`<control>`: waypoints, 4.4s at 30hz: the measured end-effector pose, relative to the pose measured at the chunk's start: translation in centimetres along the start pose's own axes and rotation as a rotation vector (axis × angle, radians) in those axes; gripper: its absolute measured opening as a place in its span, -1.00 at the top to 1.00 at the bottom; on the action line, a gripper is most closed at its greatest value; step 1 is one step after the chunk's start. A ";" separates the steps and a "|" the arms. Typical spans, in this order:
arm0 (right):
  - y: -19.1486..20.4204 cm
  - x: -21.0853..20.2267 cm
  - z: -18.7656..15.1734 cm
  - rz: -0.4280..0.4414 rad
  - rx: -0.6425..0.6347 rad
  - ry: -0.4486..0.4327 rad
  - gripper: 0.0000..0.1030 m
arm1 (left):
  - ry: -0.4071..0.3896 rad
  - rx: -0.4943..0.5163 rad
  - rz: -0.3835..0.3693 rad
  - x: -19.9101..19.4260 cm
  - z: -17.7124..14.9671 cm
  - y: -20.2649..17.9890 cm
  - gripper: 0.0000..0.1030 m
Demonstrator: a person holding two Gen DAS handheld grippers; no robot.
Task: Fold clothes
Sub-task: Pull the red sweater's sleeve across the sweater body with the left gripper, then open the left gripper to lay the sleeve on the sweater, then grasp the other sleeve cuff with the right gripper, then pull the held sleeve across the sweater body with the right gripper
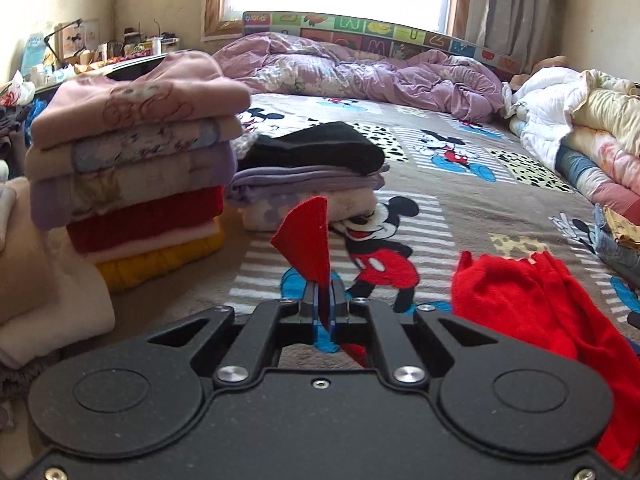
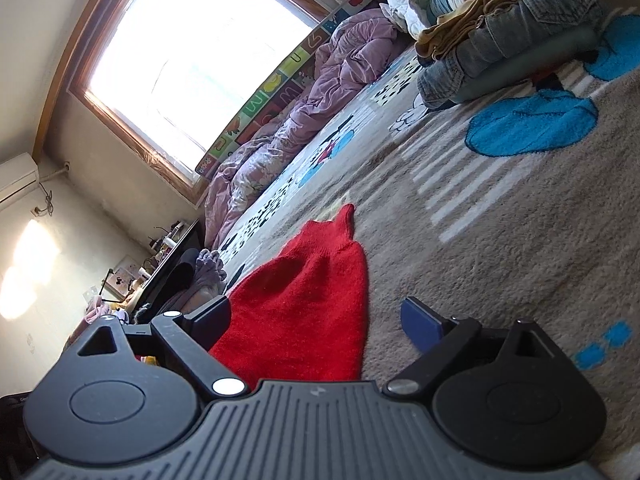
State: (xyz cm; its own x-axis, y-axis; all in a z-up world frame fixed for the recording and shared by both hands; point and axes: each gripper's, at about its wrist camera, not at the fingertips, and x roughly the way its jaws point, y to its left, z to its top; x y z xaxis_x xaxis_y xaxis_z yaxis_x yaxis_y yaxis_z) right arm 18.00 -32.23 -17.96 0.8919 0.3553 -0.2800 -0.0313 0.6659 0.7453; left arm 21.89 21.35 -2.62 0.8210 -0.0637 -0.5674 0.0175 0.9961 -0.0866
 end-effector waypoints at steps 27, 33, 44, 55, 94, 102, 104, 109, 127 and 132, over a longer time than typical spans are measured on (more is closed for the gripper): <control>0.4 0.3 -0.5 0.012 -0.060 0.001 -0.92 | 0.020 -0.110 -0.188 8.0 -2.2 5.8 0.93; 0.5 0.5 -0.6 0.019 -0.073 0.006 -0.97 | 0.046 -0.146 -0.173 9.8 -3.1 7.2 0.92; 0.8 0.8 -0.7 0.012 -0.095 0.013 -0.99 | 0.098 -0.175 0.016 10.4 -4.4 8.5 0.93; 0.6 0.5 -0.4 0.024 -0.063 0.004 -0.97 | 0.045 -0.112 0.036 5.4 -4.7 2.9 0.66; 1.3 13.4 7.5 -0.080 -0.182 0.325 0.06 | 0.193 -0.343 -0.449 9.0 -8.5 -10.5 -0.71; 1.9 12.5 7.5 -0.141 -0.195 0.255 0.88 | 0.189 -0.352 -0.459 8.9 -8.6 -10.3 -0.71; 2.5 11.7 7.9 -0.135 -0.193 0.221 0.88 | 0.187 -0.352 -0.458 8.9 -8.6 -10.4 -0.71; 4.2 9.2 9.1 -0.140 -0.200 0.145 0.88 | 0.183 -0.356 -0.456 8.8 -8.6 -10.3 -0.71; 4.8 -3.3 12.1 -0.200 -0.153 -0.069 0.88 | 0.167 -0.351 -0.451 8.0 -8.9 -10.2 -0.71; 3.8 -6.9 12.1 -0.230 -0.121 -0.130 0.88 | 0.161 -0.361 -0.449 7.7 -9.0 -10.0 -0.71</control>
State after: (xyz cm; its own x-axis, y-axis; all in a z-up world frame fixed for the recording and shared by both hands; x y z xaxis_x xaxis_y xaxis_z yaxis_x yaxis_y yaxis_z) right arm 17.21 -40.06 -5.89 0.9318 0.1044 -0.3475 0.1317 0.7952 0.5919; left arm 22.95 10.37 -13.48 0.6807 -0.5105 -0.5254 0.1243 0.7873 -0.6039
